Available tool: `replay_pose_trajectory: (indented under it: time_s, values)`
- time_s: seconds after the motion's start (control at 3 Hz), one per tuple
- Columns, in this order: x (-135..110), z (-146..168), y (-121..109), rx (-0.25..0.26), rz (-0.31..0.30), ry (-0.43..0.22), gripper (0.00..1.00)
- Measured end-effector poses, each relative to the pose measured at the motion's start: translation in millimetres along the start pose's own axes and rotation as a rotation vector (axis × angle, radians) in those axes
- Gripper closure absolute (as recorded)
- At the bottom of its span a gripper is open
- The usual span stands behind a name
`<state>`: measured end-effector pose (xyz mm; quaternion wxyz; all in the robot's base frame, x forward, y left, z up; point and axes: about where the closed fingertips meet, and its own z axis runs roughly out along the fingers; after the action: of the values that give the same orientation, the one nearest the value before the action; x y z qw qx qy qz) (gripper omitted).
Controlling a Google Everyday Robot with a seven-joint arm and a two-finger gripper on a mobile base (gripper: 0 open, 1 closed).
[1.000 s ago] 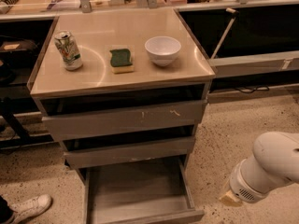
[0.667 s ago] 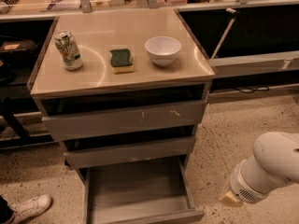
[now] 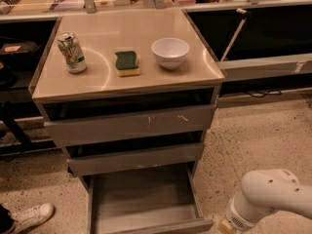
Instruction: Close bottom drawer
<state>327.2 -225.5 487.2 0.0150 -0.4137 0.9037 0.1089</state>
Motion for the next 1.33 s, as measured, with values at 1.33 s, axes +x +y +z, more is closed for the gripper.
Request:
replay_pose_trajectory:
  time_s: [1.33]
  values:
    - [25, 136, -19, -0.083, 0.266, 0.032, 1.00]
